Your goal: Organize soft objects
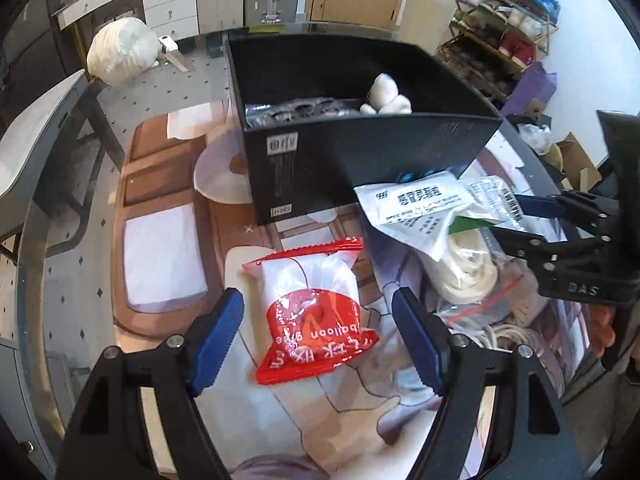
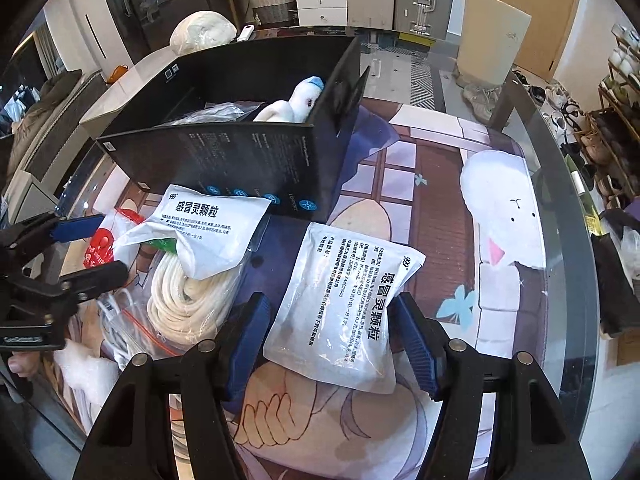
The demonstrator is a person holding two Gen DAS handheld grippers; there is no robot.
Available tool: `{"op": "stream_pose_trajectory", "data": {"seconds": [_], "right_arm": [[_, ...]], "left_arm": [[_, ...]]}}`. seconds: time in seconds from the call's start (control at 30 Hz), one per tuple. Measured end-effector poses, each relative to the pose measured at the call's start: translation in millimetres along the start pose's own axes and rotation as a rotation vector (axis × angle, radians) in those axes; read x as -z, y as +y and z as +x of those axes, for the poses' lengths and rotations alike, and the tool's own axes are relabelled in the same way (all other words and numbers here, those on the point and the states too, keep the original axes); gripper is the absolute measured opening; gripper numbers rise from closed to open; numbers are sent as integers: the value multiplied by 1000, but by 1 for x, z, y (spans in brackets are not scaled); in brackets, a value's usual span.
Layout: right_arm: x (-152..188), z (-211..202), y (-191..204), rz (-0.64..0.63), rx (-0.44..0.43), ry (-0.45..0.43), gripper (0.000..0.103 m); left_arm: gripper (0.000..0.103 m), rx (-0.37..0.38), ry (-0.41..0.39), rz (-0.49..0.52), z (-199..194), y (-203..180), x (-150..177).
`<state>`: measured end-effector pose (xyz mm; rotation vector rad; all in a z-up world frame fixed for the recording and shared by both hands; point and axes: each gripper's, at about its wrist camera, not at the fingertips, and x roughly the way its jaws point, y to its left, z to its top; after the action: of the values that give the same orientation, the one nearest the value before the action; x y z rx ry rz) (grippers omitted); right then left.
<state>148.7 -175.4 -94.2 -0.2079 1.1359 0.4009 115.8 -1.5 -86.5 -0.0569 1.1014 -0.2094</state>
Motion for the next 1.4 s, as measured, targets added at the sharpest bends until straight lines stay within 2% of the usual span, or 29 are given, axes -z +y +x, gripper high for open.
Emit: {"op": "stream_pose_trajectory", "data": {"seconds": [0.13, 0.2, 0.23, 0.3, 0.47, 0.67, 0.77, 0.87, 0.97, 1.23, 1.33, 1.4], "right_arm": [[7, 0, 9, -70, 18, -14, 69], [9, -1, 12, -81, 9, -21, 69], [9, -1, 11, -79, 4, -18, 69], [8, -2, 11, -80, 1, -17, 57], [8, -6, 9, -63, 1, -18, 23], [9, -8, 4, -47, -28, -16, 19], [10, -16, 3, -42, -35, -44, 19], [9, -37, 7, -49, -37, -127, 19], [5, -63, 13, -59, -54, -245, 19], [16, -133, 32, -105, -73, -648, 19], [26, -151, 42, -136, -55, -761, 19], [32, -159, 47, -147, -59, -798, 19]], "left_arm": [[73, -37, -1, 45, 3, -6, 1], [65, -43, 1, 62, 4, -5, 3], [58, -45, -7, 65, 3, -4, 4], [48, -58, -16, 72, 0, 0, 4], [42, -33, -25, 37, -5, 9, 4], [42, -11, -29, 68, -8, 2, 7], [42, -40, -71, 100, -19, -5, 9], [42, -57, -153, 131, -37, -11, 10], [42, -52, -284, 150, -63, -15, 8], [42, -41, -611, 149, -121, -18, 11], [42, -55, -701, 154, -137, -18, 17], [42, -54, -742, 155, -143, -16, 20]]}}
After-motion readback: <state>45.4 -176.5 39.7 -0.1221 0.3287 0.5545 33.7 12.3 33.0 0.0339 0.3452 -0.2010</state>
